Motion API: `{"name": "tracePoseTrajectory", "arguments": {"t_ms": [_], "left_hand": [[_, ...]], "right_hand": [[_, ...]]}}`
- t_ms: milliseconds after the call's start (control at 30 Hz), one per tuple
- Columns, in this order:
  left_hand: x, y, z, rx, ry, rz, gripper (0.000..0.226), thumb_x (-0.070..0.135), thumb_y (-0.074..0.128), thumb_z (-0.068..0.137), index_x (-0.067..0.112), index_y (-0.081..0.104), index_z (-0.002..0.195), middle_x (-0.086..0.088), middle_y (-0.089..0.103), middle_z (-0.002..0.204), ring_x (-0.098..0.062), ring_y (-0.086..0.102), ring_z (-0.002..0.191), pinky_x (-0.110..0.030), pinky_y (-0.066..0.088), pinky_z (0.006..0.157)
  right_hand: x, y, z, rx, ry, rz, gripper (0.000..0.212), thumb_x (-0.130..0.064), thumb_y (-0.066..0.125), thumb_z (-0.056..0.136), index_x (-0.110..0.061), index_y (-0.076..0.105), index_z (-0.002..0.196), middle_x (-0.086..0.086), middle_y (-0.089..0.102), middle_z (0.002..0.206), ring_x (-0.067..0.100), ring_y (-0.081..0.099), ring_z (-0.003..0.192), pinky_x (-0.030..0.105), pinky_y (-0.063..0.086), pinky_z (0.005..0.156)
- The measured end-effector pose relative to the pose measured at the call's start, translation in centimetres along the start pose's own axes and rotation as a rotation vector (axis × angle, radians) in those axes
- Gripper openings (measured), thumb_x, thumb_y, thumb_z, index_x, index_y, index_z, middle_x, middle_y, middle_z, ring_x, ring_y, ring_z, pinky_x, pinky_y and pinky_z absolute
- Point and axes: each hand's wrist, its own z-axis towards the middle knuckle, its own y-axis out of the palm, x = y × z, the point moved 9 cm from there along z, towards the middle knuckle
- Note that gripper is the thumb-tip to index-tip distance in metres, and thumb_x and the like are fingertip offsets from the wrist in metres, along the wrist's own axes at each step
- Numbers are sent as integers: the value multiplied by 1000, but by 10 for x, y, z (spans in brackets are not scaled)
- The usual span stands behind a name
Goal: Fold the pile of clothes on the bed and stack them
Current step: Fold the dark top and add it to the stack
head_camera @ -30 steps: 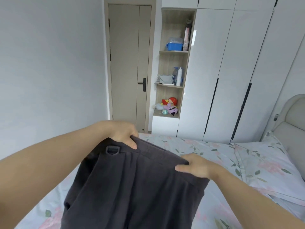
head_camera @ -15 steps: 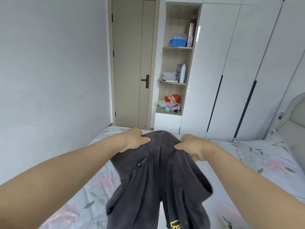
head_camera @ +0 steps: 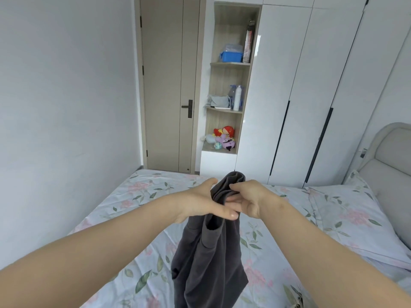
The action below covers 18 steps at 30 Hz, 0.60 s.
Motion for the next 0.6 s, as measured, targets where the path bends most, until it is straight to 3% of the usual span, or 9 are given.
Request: {"name": "tracePoseTrajectory", "arguments": {"t_ms": [133, 167, 233, 300, 400, 467, 500, 567, 600], "left_hand": [[3, -5, -4, 52, 13, 261, 86, 5, 68, 73, 29, 22, 141, 0, 54, 102, -13, 53, 82, -20, 44, 61], [3, -11, -5, 81, 5, 278, 79, 0, 62, 74, 26, 25, 139, -3, 55, 98, -14, 53, 76, -21, 43, 56], [-1, -23, -6, 83, -1, 245, 71, -6, 55, 77, 23, 30, 137, -6, 58, 112, -19, 55, 81, -24, 44, 60], [-4, -31, -8, 20, 3, 163, 66, -14, 50, 78, 22, 35, 131, -7, 55, 129, -24, 57, 92, -28, 47, 71], [-5, -39, -14, -99, 44, 70, 60, -22, 49, 77, 25, 44, 115, -6, 63, 123, -26, 61, 97, -33, 52, 79], [-3, -45, -16, -150, 101, 53, 55, -24, 49, 77, 23, 48, 105, -5, 67, 116, -25, 62, 95, -37, 51, 82], [-2, -47, -17, -169, 133, 65, 51, -24, 49, 77, 22, 51, 99, -2, 69, 112, -25, 62, 95, -39, 50, 85], [-1, -49, -20, -176, 210, 234, 47, -20, 48, 77, 24, 61, 87, 6, 70, 103, -25, 61, 99, -44, 45, 96], [-2, -48, -20, -165, 228, 354, 49, -17, 46, 77, 28, 65, 82, 7, 69, 102, -27, 60, 102, -46, 43, 100]], "right_hand": [[7, 10, 0, -48, 17, 56, 27, 5, 39, 98, 13, 48, 122, 27, 63, 89, 31, 64, 72, 36, 55, 55], [7, 11, 1, -47, 6, 48, 29, 6, 42, 96, 13, 46, 125, 30, 62, 94, 33, 65, 76, 37, 57, 57], [4, 10, 4, -82, -40, -22, 44, 6, 51, 92, 3, 39, 135, 28, 62, 94, 33, 67, 75, 36, 60, 60], [-1, 10, 5, -144, -124, -303, 70, -2, 67, 84, -22, 31, 141, 16, 60, 96, 25, 68, 78, 32, 59, 63], [-13, 9, 4, -141, -381, -1092, 91, -29, 81, 67, -44, 29, 140, -3, 40, 120, 20, 44, 118, 32, 41, 94], [-6, 13, 6, -161, -465, -1501, 85, -42, 80, 63, -48, 35, 135, -8, 22, 144, 22, 17, 135, 43, 20, 107], [-3, 16, 7, -189, -489, -1573, 69, -44, 78, 65, -45, 46, 126, -7, 24, 145, 22, 18, 135, 45, 18, 106], [-2, 22, 6, -260, -519, -1519, 27, -39, 76, 72, -35, 55, 87, -8, 51, 113, 21, 44, 111, 39, 32, 91], [-1, 23, 7, -309, -510, -1447, 26, -34, 75, 75, -31, 49, 76, -9, 53, 91, 17, 50, 91, 35, 37, 79]]}}
